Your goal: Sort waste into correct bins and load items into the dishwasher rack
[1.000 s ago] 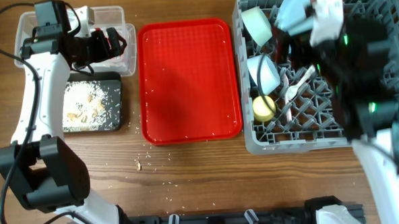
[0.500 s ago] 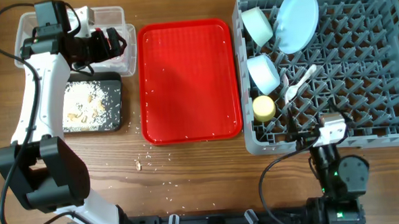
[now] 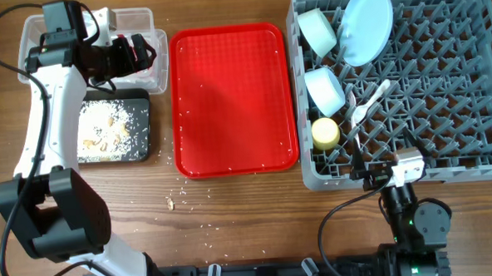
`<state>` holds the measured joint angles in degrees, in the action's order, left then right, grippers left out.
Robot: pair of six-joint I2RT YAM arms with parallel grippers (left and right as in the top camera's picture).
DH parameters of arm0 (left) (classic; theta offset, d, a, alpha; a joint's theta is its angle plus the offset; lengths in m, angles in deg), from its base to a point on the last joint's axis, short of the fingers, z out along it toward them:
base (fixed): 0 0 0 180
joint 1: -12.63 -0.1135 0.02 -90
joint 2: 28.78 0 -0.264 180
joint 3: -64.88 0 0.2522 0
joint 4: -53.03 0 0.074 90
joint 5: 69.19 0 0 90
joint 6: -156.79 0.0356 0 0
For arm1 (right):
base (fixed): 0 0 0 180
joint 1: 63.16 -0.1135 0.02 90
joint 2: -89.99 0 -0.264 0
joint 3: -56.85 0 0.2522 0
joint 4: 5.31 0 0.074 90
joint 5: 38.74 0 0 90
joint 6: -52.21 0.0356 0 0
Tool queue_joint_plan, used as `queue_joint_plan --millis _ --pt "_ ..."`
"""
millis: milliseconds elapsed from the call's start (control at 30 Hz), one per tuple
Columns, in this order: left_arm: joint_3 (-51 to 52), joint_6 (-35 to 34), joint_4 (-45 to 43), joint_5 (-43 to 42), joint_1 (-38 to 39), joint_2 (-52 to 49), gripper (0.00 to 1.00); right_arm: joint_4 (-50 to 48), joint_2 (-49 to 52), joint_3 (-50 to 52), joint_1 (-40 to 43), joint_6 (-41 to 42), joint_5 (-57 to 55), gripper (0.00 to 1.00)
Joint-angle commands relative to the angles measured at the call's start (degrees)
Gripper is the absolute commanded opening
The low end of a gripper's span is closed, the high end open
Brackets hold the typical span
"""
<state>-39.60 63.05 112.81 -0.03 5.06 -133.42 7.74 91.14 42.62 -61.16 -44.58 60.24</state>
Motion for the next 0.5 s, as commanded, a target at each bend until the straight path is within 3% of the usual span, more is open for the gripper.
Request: queue_joint_plan --millis 0,467 --pt "-0.26 0.48 -0.13 -0.09 -0.22 0.72 1.0 -0.09 -0.87 0.17 0.26 -0.7 1.01 1.0" --pt "-0.26 0.94 -0.85 2.71 0.35 3.26 1.0 -0.11 -0.87 0.17 0.26 -0.7 1.01 1.0"
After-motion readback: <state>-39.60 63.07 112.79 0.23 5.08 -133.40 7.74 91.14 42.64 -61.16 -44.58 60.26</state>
